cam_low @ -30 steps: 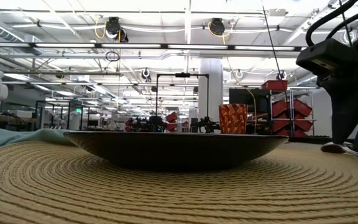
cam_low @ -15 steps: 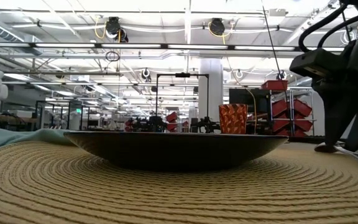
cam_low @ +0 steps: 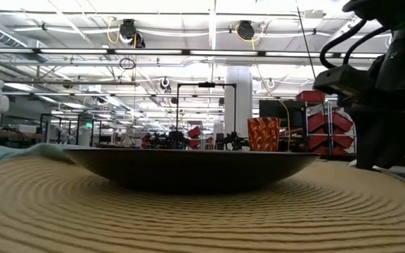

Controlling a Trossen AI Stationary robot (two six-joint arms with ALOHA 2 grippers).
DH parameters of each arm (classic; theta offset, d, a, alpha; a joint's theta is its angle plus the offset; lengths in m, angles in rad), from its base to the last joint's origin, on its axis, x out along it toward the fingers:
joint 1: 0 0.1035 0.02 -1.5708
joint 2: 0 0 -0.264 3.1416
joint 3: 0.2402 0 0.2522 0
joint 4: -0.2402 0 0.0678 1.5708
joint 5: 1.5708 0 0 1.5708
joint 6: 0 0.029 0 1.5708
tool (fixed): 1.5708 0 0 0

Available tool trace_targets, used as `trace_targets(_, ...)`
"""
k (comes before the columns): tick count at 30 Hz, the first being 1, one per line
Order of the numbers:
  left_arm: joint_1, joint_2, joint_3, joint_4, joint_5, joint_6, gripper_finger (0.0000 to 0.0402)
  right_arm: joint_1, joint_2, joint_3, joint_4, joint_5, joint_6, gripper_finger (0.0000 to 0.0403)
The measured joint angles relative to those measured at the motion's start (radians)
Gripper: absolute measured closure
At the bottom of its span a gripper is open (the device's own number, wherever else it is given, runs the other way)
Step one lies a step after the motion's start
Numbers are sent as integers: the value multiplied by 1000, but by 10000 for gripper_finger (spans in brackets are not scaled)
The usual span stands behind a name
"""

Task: Set table place
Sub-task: Move the silver spoon to the right side of the brown mat

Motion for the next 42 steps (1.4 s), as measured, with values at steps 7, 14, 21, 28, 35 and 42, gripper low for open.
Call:
trace_targets(7, 0, 0, 0, -2, 21, 0, 346, -2, 2, 0, 15, 5, -36, 396)
trace_targets(14, 0, 0, 0, -2, 21, 0, 346, 0, -3, 0, 10, 5, -73, 401)
trace_targets(21, 0, 0, 0, -2, 21, 0, 346, 21, -39, 7, -75, 35, -82, 402)
trace_targets(28, 0, 0, 0, -1, 21, 1, 346, 35, -68, 134, -373, 23, -63, 403)
trace_targets(35, 0, 0, -7, -3, 32, 1, 346, 31, -65, 177, -564, -147, -30, 403)
trace_targets(42, 0, 0, -49, -3, 48, 0, 346, 29, -50, 178, -668, -228, 3, 403)
